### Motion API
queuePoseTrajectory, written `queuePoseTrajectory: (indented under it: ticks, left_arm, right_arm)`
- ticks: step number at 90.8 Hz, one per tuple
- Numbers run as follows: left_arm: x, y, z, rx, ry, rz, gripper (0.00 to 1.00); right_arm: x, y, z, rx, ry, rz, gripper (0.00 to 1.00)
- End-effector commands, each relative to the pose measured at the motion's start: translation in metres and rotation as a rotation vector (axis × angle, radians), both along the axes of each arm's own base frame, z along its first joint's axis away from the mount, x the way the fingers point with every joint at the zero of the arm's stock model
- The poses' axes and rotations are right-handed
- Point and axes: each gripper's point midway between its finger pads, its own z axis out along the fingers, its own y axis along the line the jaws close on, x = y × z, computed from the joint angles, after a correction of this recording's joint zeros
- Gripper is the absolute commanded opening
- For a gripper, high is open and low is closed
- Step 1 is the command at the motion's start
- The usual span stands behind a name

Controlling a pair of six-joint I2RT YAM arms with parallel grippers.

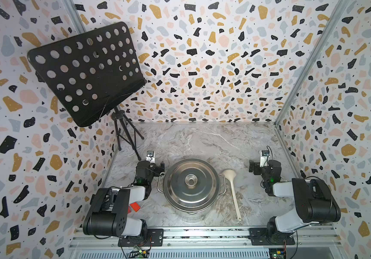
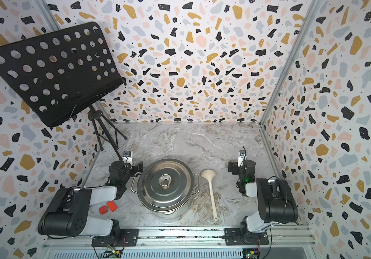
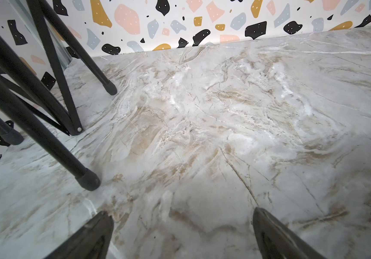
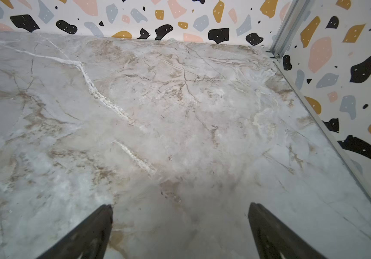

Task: Stir the soup with a spoon
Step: Pick up the lid from the pan.

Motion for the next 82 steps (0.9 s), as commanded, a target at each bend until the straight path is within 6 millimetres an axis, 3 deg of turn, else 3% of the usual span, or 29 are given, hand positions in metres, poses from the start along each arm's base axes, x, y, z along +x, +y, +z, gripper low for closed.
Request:
queuePoseTrajectory:
  ticks: [1, 56, 61, 71, 82]
  left_arm:
    - [0.006, 0.0, 0.016, -0.009, -0.06, 0.006, 0.99]
    - [0.006, -0.001, 0.016, -0.009, -0.061, 0.005, 0.99]
    - [0.011, 0.007, 0.025, -0.008, -0.074, 0.053, 1.0]
    - [0.019, 0.031, 0.049, 0.038, 0.101, 0.195, 0.99]
    - [0.03, 0.031, 0.081, 0.034, 0.197, 0.214, 0.99]
  right_arm:
    - [0.003, 0.002, 0.01, 0.004, -0.032, 0.008, 1.0]
    - [0.003, 0.002, 0.01, 0.003, -0.031, 0.008, 1.0]
    - [0.003, 0.003, 0.01, 0.004, -0.032, 0.01, 1.0]
    - [0.004, -0.003, 0.014, 0.001, -0.019, -0.024, 1.0]
    - [0.012, -0.024, 0.034, -0.01, 0.097, -0.156, 1.0]
